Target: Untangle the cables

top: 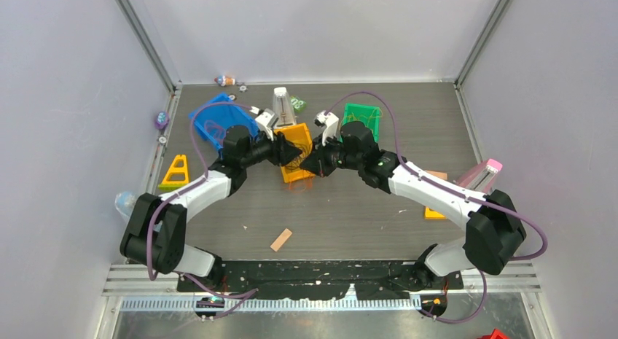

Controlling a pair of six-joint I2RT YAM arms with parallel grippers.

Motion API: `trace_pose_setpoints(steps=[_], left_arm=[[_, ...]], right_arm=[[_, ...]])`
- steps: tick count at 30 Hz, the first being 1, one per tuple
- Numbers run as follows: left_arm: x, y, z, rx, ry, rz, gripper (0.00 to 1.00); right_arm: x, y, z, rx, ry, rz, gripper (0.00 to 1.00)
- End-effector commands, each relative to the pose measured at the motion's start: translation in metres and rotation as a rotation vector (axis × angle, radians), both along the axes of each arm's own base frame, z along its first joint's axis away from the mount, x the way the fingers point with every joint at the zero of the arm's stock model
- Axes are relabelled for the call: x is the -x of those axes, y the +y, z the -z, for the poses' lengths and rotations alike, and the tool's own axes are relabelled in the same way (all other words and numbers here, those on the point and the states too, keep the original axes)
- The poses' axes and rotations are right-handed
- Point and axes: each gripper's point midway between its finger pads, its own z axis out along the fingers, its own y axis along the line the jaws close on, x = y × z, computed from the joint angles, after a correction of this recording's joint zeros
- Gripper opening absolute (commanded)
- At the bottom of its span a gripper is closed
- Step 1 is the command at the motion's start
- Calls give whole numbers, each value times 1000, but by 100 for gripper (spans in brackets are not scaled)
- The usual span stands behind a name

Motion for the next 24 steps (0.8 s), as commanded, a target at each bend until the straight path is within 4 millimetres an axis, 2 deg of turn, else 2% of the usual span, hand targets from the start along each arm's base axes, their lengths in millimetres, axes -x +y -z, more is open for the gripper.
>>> trace_pose_setpoints(steps=[1, 2, 3, 4, 5, 6, 7, 8, 10, 16, 19, 21, 24], left_arm=[[-1, -19, -25, 28, -98, 96, 28], [-2, -19, -25, 28, -92, 96, 9], [-4, -19, -25, 21, -82, 88, 0], [-5, -17, -23, 13, -66, 73, 0], [-7, -16, -22, 7, -55, 61, 0], [-8, -14, -23, 4, -51, 47, 0], [-9, -13, -23, 5, -52, 36, 0], [-10, -12, -24, 5, -53, 23, 0], [-11, -10, -26, 9, -55, 11, 0], [-15, -8, -30, 10, -50, -17, 0], [-15, -7, -32, 11, -51, -22, 0], [-15, -8, -33, 14, -49, -22, 0], [-15, -8, -35, 19, -48, -19, 0]], right_arm=[[-2, 4, -38, -71, -60, -8, 5], [-3, 3, -38, -69, -61, 0, 5], [-4, 2, -35, -64, -56, 5, 8], [-4, 1, -32, -60, -52, 10, 13], [-3, 0, -27, -53, -40, 15, 29], [-3, -2, -22, -47, -29, 20, 40], [0, -4, -14, -41, -20, 22, 59], [1, -5, -9, -41, -13, 25, 71], [6, -12, 12, -32, 4, 39, 79], [13, -30, 40, -34, 5, 96, 96], [8, -44, 46, -30, -22, 179, 99], [6, -54, 57, -22, -35, 226, 100], [0, -57, 60, -33, -65, 259, 100]])
